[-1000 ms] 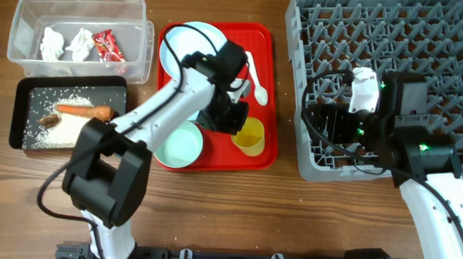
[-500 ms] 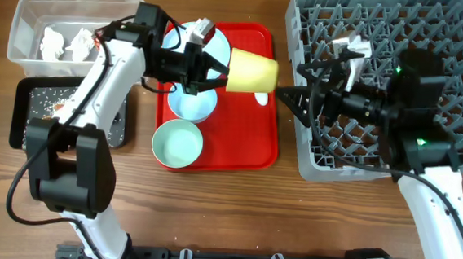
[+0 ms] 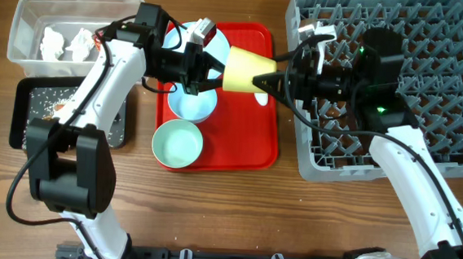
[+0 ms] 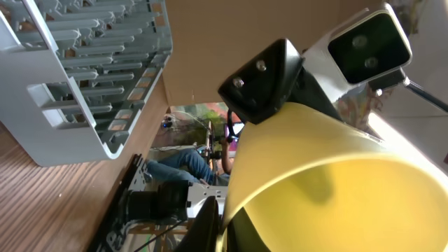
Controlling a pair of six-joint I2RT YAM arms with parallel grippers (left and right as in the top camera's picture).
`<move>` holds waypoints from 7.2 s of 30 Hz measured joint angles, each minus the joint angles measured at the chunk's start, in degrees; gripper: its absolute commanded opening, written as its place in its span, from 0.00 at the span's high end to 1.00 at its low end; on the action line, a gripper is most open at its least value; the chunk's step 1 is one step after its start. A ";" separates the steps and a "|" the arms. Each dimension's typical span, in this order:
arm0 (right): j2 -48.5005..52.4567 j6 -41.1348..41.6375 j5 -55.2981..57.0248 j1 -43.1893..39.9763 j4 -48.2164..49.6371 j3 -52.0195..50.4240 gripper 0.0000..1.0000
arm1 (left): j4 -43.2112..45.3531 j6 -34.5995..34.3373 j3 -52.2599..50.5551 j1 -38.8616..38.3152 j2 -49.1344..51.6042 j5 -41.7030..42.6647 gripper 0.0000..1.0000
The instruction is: Sort waste into correct bins and load items into the dishwasher rack
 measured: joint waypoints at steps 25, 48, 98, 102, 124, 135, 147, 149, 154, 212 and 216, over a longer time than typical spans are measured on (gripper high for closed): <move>-13.11 -6.14 58.69 -13.35 -76.67 17.73 0.59 | -0.48 0.48 0.15 0.02 -0.07 -47.80 0.29; 8.63 -3.15 68.83 -13.35 -75.73 15.23 0.10 | -1.38 0.50 0.15 0.02 -0.07 -53.64 0.28; 37.07 -7.69 63.82 11.76 -41.86 30.95 0.43 | -3.67 -19.80 0.31 4.50 -22.71 -81.94 0.00; 41.38 -10.05 64.22 11.82 -41.05 31.12 0.44 | -3.67 -19.80 0.31 4.50 -22.71 -81.94 0.00; 44.06 -11.87 59.04 11.04 -51.65 34.05 0.96 | -3.67 -19.80 0.31 4.50 -22.71 -81.94 0.00; 43.25 -11.87 52.00 11.06 -55.08 32.50 0.57 | -3.67 -19.78 0.31 4.50 -22.71 -81.94 0.00; 36.61 7.96 45.35 18.08 -54.25 31.89 0.38 | -3.96 -19.78 0.31 4.50 -22.71 -82.77 0.00; 32.68 9.22 47.01 16.57 -52.54 31.82 0.34 | -4.48 -19.78 0.31 4.48 -22.71 -82.79 0.00; 27.32 9.66 49.24 12.31 -50.36 31.82 0.34 | -5.64 -19.65 0.31 3.58 -22.71 -82.77 0.00; 42.42 -73.26 127.91 5.44 8.11 31.41 0.87 | -3.89 -23.87 0.42 13.81 -22.38 -89.20 0.00; 43.01 -73.57 125.79 7.65 7.78 31.41 0.34 | -3.89 -23.87 0.42 13.84 -22.38 -89.20 0.00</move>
